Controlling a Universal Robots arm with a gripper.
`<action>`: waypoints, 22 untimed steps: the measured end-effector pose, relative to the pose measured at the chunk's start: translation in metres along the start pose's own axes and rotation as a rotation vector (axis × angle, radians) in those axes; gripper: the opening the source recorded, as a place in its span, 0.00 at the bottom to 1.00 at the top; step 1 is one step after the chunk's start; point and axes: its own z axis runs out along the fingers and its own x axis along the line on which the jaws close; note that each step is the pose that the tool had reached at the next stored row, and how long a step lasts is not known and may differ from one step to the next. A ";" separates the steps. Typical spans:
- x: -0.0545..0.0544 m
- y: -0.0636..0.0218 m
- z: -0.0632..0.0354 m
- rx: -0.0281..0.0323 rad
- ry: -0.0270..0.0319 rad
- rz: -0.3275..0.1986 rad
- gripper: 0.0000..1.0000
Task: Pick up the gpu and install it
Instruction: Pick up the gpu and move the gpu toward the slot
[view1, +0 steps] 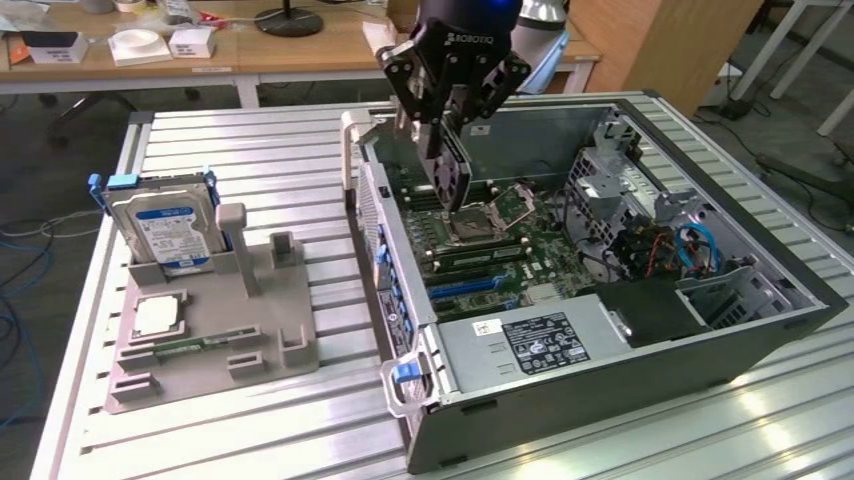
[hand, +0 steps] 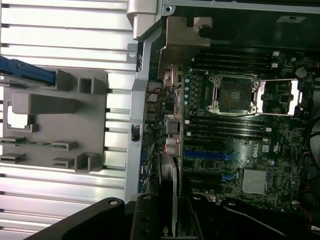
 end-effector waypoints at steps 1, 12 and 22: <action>-0.002 -0.0001 -0.0001 0.0001 0.0005 -0.001 0.27; -0.008 -0.0004 -0.0006 0.0001 0.0025 -0.003 0.27; -0.008 -0.0004 -0.0005 0.0014 0.0024 -0.003 0.27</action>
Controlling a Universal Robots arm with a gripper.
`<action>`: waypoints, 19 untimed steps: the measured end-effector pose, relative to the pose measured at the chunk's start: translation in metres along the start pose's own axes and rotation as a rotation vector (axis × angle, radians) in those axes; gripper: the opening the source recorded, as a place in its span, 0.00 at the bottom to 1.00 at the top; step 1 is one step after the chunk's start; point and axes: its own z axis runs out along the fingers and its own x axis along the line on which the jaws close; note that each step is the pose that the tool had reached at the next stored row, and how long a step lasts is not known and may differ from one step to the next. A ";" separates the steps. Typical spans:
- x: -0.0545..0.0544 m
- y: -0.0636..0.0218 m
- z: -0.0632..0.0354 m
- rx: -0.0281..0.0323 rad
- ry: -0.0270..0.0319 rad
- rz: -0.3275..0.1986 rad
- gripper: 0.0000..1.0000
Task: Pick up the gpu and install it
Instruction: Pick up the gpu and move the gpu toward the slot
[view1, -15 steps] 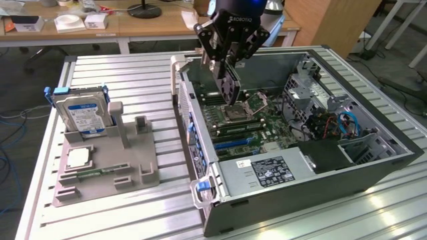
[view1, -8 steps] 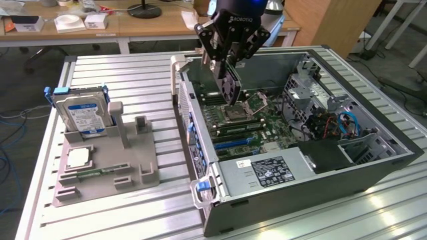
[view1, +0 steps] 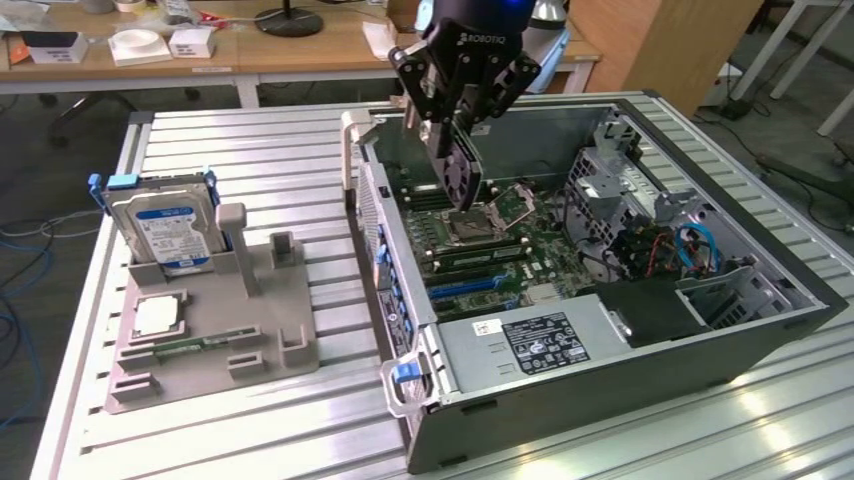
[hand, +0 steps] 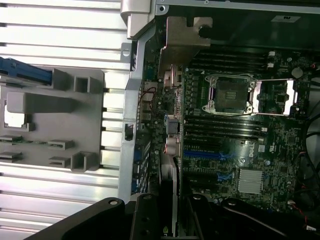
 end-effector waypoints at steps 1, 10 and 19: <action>0.000 0.0001 0.0000 0.0034 -0.0009 0.000 0.27; 0.000 0.0000 0.0000 0.0345 -0.0365 0.002 0.27; 0.000 0.0000 0.0000 0.0547 -0.0600 0.003 0.27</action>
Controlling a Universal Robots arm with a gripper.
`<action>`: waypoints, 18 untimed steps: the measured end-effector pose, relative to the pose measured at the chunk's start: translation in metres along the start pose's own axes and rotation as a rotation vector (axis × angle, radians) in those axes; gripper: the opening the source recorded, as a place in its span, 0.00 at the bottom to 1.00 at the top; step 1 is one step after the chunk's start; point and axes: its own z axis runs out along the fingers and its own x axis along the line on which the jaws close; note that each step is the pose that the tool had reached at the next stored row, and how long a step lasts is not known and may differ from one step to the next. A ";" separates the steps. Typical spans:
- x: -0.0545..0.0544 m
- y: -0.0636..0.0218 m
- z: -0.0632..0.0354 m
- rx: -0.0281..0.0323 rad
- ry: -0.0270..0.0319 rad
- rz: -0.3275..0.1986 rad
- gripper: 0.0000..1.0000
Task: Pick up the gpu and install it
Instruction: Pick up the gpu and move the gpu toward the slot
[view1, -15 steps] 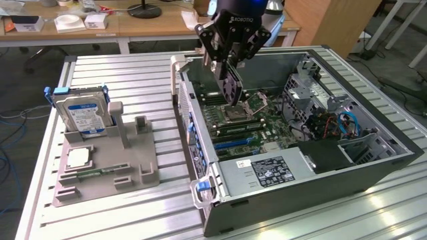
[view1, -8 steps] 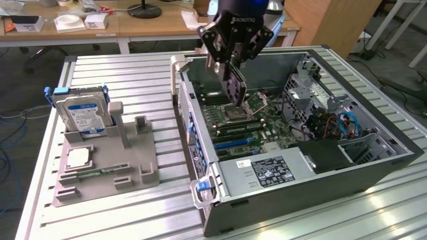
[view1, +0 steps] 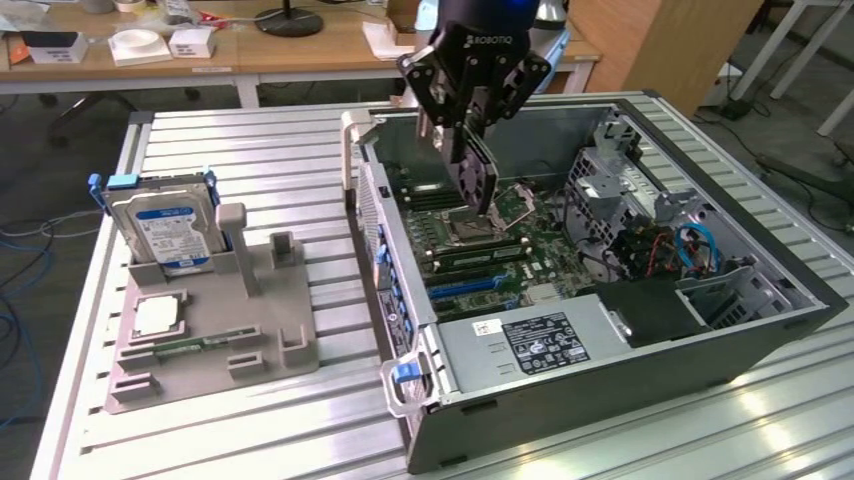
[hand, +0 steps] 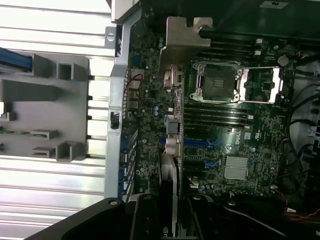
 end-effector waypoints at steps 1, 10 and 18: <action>-0.001 0.0000 0.0001 -0.0001 -0.0001 0.000 0.27; -0.006 -0.0004 0.0001 -0.0227 -0.0015 0.000 0.27; -0.011 -0.0007 0.0001 -0.0600 -0.0041 0.000 0.27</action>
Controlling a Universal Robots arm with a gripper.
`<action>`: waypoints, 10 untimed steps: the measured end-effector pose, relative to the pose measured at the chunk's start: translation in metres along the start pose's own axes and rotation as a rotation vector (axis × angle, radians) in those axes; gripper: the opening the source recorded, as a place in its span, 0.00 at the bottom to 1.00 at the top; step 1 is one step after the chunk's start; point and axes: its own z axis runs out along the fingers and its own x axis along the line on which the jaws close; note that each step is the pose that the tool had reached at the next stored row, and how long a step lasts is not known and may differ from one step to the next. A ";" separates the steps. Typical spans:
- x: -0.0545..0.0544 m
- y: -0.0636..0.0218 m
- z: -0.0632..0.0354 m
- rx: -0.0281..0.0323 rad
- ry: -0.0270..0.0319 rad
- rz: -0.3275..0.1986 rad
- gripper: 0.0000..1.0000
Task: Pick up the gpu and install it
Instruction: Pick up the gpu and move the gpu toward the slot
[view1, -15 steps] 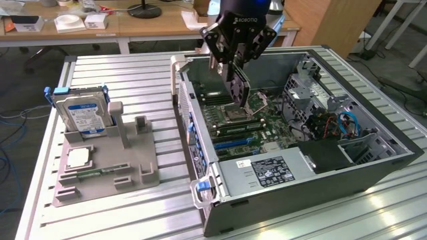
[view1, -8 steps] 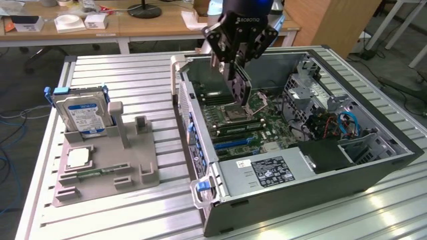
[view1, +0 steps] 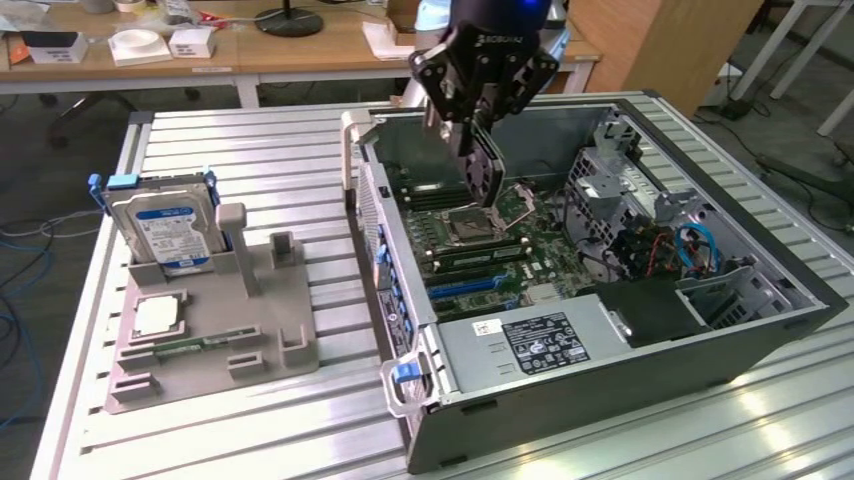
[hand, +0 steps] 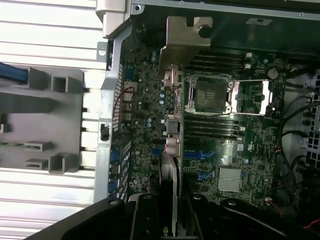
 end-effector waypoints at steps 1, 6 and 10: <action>-0.001 0.0000 -0.0001 -0.0004 -0.0001 0.000 0.27; -0.004 -0.0002 -0.0001 -0.0030 -0.0014 0.000 0.27; -0.007 -0.0004 -0.0001 -0.0036 -0.0023 0.000 0.27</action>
